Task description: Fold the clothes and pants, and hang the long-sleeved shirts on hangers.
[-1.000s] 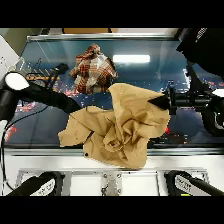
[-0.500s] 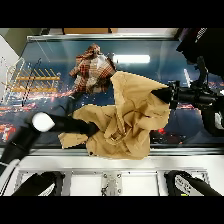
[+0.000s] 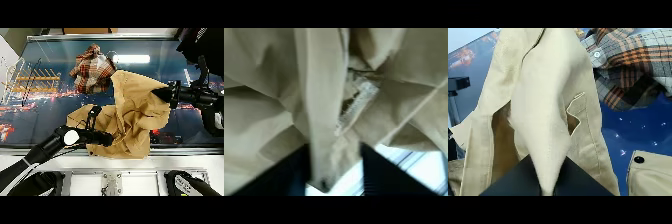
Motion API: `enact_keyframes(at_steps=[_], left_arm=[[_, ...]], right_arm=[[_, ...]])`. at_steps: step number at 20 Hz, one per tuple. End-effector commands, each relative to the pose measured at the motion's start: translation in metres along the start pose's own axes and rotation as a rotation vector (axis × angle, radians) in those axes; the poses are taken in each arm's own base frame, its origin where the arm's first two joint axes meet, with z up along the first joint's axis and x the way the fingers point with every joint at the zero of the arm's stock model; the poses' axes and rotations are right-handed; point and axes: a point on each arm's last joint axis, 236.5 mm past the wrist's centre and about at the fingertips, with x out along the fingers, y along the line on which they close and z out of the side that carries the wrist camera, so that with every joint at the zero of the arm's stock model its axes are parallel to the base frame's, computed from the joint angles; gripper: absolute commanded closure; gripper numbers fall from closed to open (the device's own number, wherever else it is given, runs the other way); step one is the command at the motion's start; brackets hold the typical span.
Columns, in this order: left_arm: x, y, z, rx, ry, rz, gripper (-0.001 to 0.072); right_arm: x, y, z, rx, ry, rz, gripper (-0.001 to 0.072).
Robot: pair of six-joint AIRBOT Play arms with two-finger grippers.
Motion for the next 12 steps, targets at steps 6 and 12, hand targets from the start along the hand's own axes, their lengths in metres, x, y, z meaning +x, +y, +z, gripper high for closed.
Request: enact_keyframes(at_steps=[6, 12], left_arm=[[-0.053, 0.071, 0.064, -0.237, -0.212, 0.061, 0.0694], [-0.096, 0.122, 0.076, -0.304, -0.201, 0.115, 0.0693]], right_arm=[[-0.010, 0.045, 0.017, -0.016, 0.000, 0.070, 0.0704], [-0.019, 0.089, 0.024, -0.028, 0.021, 0.156, 0.0704]])
